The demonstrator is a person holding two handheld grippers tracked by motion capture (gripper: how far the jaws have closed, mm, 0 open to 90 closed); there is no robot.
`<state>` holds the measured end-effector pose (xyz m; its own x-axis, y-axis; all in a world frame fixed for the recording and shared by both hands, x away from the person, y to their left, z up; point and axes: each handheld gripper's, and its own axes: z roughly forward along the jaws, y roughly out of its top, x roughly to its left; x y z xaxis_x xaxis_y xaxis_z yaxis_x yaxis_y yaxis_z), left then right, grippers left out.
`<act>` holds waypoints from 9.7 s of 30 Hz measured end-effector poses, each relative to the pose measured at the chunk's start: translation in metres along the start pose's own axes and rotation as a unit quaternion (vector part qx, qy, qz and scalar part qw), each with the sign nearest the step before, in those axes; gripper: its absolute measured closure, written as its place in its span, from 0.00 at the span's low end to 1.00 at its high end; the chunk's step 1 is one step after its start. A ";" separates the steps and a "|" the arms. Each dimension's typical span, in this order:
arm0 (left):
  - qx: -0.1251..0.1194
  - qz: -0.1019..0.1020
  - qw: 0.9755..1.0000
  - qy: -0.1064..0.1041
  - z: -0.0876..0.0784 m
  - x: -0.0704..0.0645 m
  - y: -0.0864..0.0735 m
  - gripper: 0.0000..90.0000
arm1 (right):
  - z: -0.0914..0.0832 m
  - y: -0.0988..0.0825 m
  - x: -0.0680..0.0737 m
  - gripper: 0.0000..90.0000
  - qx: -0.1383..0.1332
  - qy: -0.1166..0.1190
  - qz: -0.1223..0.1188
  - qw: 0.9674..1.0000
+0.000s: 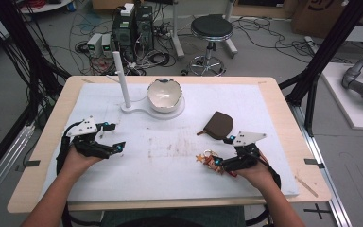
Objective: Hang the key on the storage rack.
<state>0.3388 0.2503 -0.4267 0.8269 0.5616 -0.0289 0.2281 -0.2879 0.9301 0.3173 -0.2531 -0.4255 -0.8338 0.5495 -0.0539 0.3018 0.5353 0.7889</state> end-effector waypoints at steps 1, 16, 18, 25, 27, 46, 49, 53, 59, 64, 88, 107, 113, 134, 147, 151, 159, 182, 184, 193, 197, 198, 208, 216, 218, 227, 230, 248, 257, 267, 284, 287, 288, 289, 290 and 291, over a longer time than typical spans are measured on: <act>-0.001 -0.001 1.000 -0.001 0.000 0.000 0.000 0.15 | 0.002 0.000 0.002 0.19 0.006 0.004 -0.004 1.000; 0.000 0.002 1.000 -0.005 0.001 0.000 0.000 0.15 | 0.023 -0.003 0.017 0.21 0.089 0.045 -0.060 0.993; 0.000 0.001 1.000 -0.005 0.001 -0.001 0.000 0.15 | 0.023 -0.003 0.017 0.29 0.092 0.048 -0.067 0.992; 0.001 0.003 1.000 -0.007 0.002 -0.001 0.000 0.15 | 0.024 -0.004 0.017 0.36 0.100 0.048 -0.071 0.991; 0.002 0.004 1.000 -0.007 0.002 -0.002 0.000 0.15 | 0.025 -0.005 0.017 0.37 0.103 0.046 -0.076 0.991; 0.003 0.008 1.000 -0.011 0.003 -0.002 0.000 0.15 | 0.023 -0.001 0.018 0.55 0.094 0.034 -0.091 0.991; 0.002 0.006 1.000 -0.011 0.003 -0.002 0.000 0.15 | 0.020 0.000 0.018 0.55 0.086 0.034 -0.091 0.991; 0.002 0.007 1.000 -0.011 0.003 -0.002 0.000 0.15 | 0.016 0.003 0.018 0.55 0.073 0.031 -0.089 0.993; 0.002 0.006 1.000 -0.011 0.003 -0.002 0.000 0.15 | 0.007 0.007 0.017 0.56 0.042 0.030 -0.082 0.995; 0.001 0.004 1.000 -0.010 0.002 -0.003 0.000 0.15 | 0.000 0.012 0.016 0.56 0.019 0.033 -0.081 0.996; -0.003 0.008 1.000 -0.010 0.001 -0.002 0.001 0.15 | -0.025 0.050 0.009 0.56 -0.057 0.029 -0.086 0.994; -0.005 0.018 1.000 -0.011 0.000 -0.006 0.005 0.16 | -0.031 0.084 -0.008 0.56 -0.076 0.030 -0.094 0.992; -0.003 0.024 1.000 -0.012 -0.002 -0.008 0.005 0.16 | -0.026 0.105 -0.010 0.56 -0.078 0.036 -0.109 0.990; -0.006 0.024 1.000 0.003 -0.025 -0.015 -0.001 0.16 | 0.008 0.178 -0.014 0.56 -0.079 0.079 -0.151 0.982; -0.005 0.022 1.000 0.007 -0.035 -0.020 -0.005 0.16 | 0.035 0.228 -0.013 0.56 -0.074 0.097 -0.173 0.977; -0.007 0.020 1.000 0.008 -0.037 -0.021 -0.005 0.16 | 0.044 0.244 -0.010 0.56 -0.072 0.102 -0.181 0.975; -0.007 0.022 1.000 0.009 -0.038 -0.021 -0.006 0.16 | 0.061 0.269 -0.005 0.56 -0.074 0.118 -0.185 0.973; -0.005 0.019 1.000 0.022 -0.049 -0.021 -0.011 0.16 | 0.123 0.338 0.004 0.56 -0.056 0.125 -0.198 0.971; -0.006 0.019 1.000 0.022 -0.049 -0.021 -0.011 0.16 | 0.129 0.340 0.003 0.56 -0.051 0.123 -0.194 0.972; -0.005 0.020 1.000 0.023 -0.050 -0.022 -0.011 0.16 | 0.145 0.352 0.000 0.56 -0.045 0.114 -0.191 0.974; -0.004 0.019 1.000 0.023 -0.050 -0.022 -0.012 0.16 | 0.149 0.354 -0.004 0.56 -0.048 0.107 -0.186 0.976; -0.003 0.020 1.000 0.022 -0.051 -0.022 -0.012 0.16 | 0.151 0.354 -0.005 0.56 -0.048 0.105 -0.185 0.976; -0.003 0.020 1.000 0.021 -0.050 -0.022 -0.012 0.16 | 0.164 0.351 -0.015 0.56 -0.038 0.091 -0.167 0.981; -0.003 0.019 1.000 0.019 -0.050 -0.021 -0.013 0.16 | 0.158 0.350 -0.018 0.38 -0.050 0.075 -0.147 0.985; -0.003 0.019 1.000 0.019 -0.049 -0.021 -0.012 0.16 | 0.151 0.349 -0.018 0.38 -0.058 0.073 -0.149 0.984; -0.003 0.022 1.000 0.008 -0.040 -0.021 -0.009 0.16 | 0.116 0.328 -0.025 0.36 -0.066 0.064 -0.146 0.985; -0.003 0.024 1.000 0.004 -0.036 -0.020 -0.007 0.16 | 0.105 0.317 -0.029 0.35 -0.067 0.062 -0.142 0.986; -0.002 0.029 0.999 -0.019 -0.011 -0.015 0.002 0.16 | 0.047 0.241 -0.039 0.31 -0.068 0.049 -0.112 0.990; 0.000 0.030 0.999 -0.016 -0.008 -0.016 0.004 0.16 | 0.024 0.199 -0.043 0.28 -0.076 0.038 -0.087 0.993; -0.003 0.029 0.999 -0.013 -0.009 -0.016 0.004 0.16 | 0.005 0.159 -0.042 0.24 -0.088 0.020 -0.058 0.994; -0.009 0.030 0.999 -0.010 -0.005 -0.015 0.007 0.16 | -0.014 0.090 -0.029 0.24 -0.089 0.011 -0.019 0.996; -0.010 0.030 0.999 -0.010 -0.004 -0.014 0.007 0.16 | -0.017 0.079 -0.030 0.24 -0.089 0.005 -0.007 0.996; -0.011 0.030 0.999 -0.009 -0.004 -0.014 0.008 0.16 | -0.019 0.075 -0.030 0.24 -0.091 0.002 -0.004 0.996; -0.011 0.030 0.999 -0.009 -0.004 -0.014 0.008 0.16 | -0.020 0.071 -0.031 0.23 -0.091 -0.001 0.000 0.996; -0.012 0.029 0.999 -0.009 -0.004 -0.014 0.008 0.16 | -0.021 0.067 -0.031 0.23 -0.091 -0.003 0.006 0.996; -0.012 0.029 0.999 -0.010 -0.004 -0.014 0.008 0.16 | -0.022 0.063 -0.031 0.23 -0.092 -0.007 0.008 0.996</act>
<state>0.3266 0.2434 -0.4175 0.8484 0.5291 0.0178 0.1673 -0.2999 0.9392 0.3523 -0.2508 -0.3600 -0.8225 0.5668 -0.0472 0.2252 0.4007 0.8881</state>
